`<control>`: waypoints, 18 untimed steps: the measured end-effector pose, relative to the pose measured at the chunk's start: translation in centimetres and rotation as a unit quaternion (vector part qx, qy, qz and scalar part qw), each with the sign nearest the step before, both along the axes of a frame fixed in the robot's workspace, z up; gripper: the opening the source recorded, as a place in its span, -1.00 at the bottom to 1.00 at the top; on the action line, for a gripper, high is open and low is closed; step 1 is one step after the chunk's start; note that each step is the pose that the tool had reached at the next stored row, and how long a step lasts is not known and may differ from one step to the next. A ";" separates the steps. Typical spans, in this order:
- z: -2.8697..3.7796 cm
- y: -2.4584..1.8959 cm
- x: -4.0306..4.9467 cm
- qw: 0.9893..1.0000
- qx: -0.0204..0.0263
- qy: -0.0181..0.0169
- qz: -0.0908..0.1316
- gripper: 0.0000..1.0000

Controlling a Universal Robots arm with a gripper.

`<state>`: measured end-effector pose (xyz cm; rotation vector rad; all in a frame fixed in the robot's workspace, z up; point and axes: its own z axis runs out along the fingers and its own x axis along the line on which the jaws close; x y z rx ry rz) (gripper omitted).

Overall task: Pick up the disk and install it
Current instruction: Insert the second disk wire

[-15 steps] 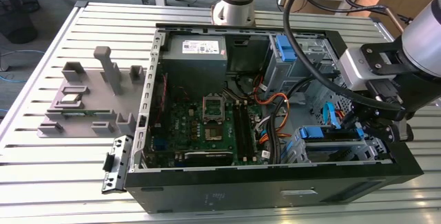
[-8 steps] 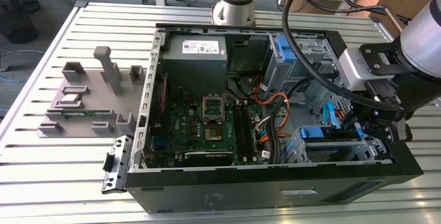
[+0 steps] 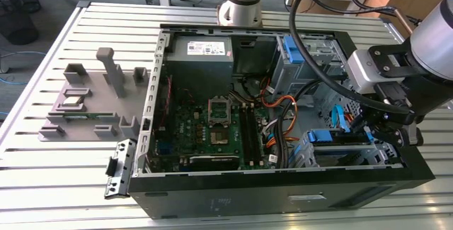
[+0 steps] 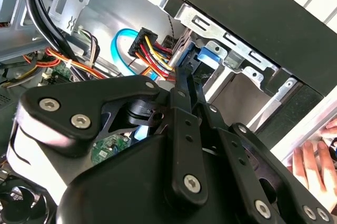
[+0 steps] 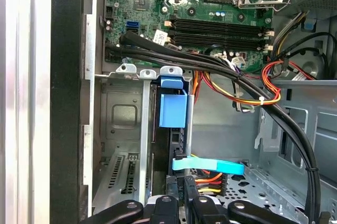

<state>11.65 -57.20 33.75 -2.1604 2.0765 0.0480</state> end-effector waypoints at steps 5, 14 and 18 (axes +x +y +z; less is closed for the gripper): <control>-0.01 0.00 0.00 1.000 -0.008 0.000 0.000 -0.65; -0.08 0.00 0.00 1.000 -0.008 0.000 -0.006 -0.65; -0.10 0.00 0.00 1.000 -0.005 0.000 -0.006 -0.65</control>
